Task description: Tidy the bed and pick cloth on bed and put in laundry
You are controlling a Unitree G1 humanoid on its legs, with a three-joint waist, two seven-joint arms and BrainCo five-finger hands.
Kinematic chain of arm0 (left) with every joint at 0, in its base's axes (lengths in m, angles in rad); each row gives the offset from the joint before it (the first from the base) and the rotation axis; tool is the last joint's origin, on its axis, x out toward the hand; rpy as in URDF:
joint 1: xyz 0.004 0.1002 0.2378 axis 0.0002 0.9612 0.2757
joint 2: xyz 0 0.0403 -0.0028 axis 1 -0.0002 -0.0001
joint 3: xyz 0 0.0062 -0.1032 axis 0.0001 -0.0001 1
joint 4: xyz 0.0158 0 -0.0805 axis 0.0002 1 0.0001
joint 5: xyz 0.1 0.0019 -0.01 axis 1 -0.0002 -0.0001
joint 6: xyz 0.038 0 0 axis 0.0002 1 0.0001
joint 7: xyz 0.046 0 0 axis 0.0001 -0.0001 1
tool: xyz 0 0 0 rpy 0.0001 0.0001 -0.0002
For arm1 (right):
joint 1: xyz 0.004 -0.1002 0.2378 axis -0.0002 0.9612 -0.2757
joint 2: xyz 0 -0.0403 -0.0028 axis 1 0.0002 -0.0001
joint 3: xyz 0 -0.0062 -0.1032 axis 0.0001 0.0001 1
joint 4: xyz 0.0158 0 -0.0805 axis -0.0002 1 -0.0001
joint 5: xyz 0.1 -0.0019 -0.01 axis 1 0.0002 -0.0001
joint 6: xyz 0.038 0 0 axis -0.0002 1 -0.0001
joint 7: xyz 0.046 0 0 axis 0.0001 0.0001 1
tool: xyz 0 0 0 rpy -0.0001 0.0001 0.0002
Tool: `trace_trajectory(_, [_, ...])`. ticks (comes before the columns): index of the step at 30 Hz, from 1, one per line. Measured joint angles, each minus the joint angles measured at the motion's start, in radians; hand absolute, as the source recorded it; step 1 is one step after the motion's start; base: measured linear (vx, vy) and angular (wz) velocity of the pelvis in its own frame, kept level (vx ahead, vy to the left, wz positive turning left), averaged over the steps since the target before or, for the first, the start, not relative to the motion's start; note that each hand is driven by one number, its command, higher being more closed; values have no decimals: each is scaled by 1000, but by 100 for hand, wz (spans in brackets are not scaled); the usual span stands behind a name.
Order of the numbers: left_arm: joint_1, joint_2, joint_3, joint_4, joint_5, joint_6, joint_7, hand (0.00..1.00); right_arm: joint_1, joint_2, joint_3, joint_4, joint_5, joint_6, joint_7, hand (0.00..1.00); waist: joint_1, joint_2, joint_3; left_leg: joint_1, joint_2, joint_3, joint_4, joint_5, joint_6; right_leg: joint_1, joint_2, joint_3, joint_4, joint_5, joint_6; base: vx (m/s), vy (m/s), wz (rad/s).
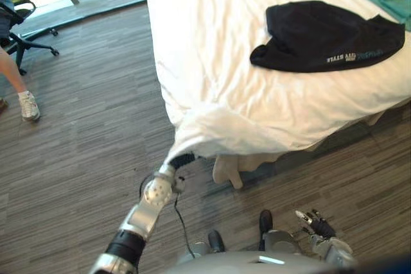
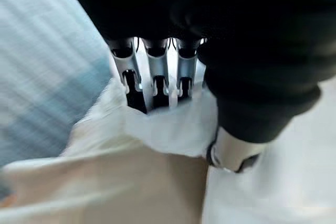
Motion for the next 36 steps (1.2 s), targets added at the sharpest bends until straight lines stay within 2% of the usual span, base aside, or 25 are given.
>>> trace_trajectory(4, [22, -8, -33, 227, 2, 1, 13, 0, 0, 17, 14, 33, 12, 10, -3, 0, 0, -6, -22, 48, -1, -5, -27, 0, 1, 45, 9, 1, -27, 9, -1, -13, -19, -6])
trace_trajectory(6, [67, -46, -40, 439, 53, 19, 24, 0, 4, 24, 11, 54, 33, 9, -11, 0, 0, -22, -26, 64, -1, -7, -30, -1, 1, 56, 11, 7, -27, 9, -1, -26, -16, -10])
trace_trajectory(7, [74, -56, -38, 479, 68, 22, 35, 0, 8, 27, 11, 58, 35, 8, -18, 0, 0, -28, -28, 64, -1, -8, -30, -1, 1, 56, 11, 7, -28, 9, -1, -47, -21, 1])
trace_trajectory(9, [100, -73, 30, 544, 87, 44, 58, 0, 14, 42, -2, 72, 44, 3, -42, 0, 4, -41, -31, 63, 0, -22, -34, -1, 2, 58, 15, 1, -28, 11, 0, -55, -17, 12])
trace_trajectory(11, [109, -76, 125, 600, 86, 99, 58, 0, 15, 48, -29, 90, 60, -14, -64, 0, 29, -50, -36, 81, 5, -24, -50, -1, 2, 64, 18, 4, -33, 17, -2, -92, -22, -3])
trace_trajectory(12, [114, -76, 139, 611, 87, 110, 58, 0, 15, 50, -30, 91, 60, -21, -71, 0, 29, -51, -36, 87, 5, -25, -52, -1, 2, 69, 18, 3, -34, 19, -2, -126, -19, -9])
trace_trajectory(15, [153, -88, 205, 638, 86, 154, 52, 0, 17, 57, -31, 96, 55, -77, -90, 0, 28, -53, -40, 105, 1, -25, -62, -1, 4, 85, 15, 6, -34, 22, -1, -122, -11, -5])
trace_trajectory(16, [157, -95, 235, 638, 85, 163, 40, 0, 11, 56, -33, 90, 55, -101, -92, 100, 29, -55, -42, 106, 0, -25, -63, 0, 5, 85, 13, 6, -34, 24, -1, -101, -7, -4])
trace_trajectory(19, [167, -102, 288, 638, 84, 168, 20, 0, 7, 47, -76, 57, 55, -145, -89, 100, 41, -59, -41, 105, -1, -25, -68, -2, 2, 83, 8, 5, -34, 26, -2, -93, -12, -2])
trace_trajectory(22, [166, -103, 304, 637, 83, 160, 1, 0, -15, 1, -96, 2, 36, -207, -64, 100, 52, -61, -43, 107, -1, -29, -78, 5, 2, 81, 8, 0, -34, 23, 1, -34, -12, 1])
trace_trajectory(25, [162, -105, 303, 636, 74, 140, -2, 0, -102, -55, -83, -55, 28, -272, -10, 100, 53, -65, -45, 102, -2, -37, -90, 14, 1, 73, 9, -5, -34, 22, 2, 3, -22, 9])
trace_trajectory(26, [153, -106, 303, 629, 49, 129, -2, 0, -134, -89, -66, -101, 40, -280, 65, 100, 53, -70, -48, 104, -3, -51, -98, 23, 2, 71, 9, -15, -34, 20, 1, 42, -13, 23])
trace_trajectory(28, [149, -106, 303, 614, 31, 116, -2, 0, -148, -116, -49, -163, 43, -291, 143, 100, 57, -77, -52, 99, -2, -63, -100, 28, 9, 72, 9, -30, -34, 21, -1, 59, -13, 24])
trace_trajectory(30, [156, -106, 303, 604, -4, 98, -3, 0, -148, -145, 7, -351, 63, -297, 251, 100, 70, -83, -55, 97, -1, -76, -103, 28, 10, 74, 11, -37, -34, 15, -2, 84, -12, 17])
trace_trajectory(33, [166, -105, 303, 592, -39, 67, -2, 0, -162, -163, 85, -566, 66, -277, 347, 100, 80, -90, -57, 97, -2, -84, -109, 29, 10, 75, 10, -54, -29, 14, -1, 92, 4, 10])
trace_trajectory(36, [177, -107, 303, 591, -68, 39, -1, 0, -196, -156, 175, -659, 42, -259, 404, 100, 80, -98, -61, 98, -7, -96, -106, 29, 11, 81, 8, -59, -28, 14, -1, 60, 8, 10])
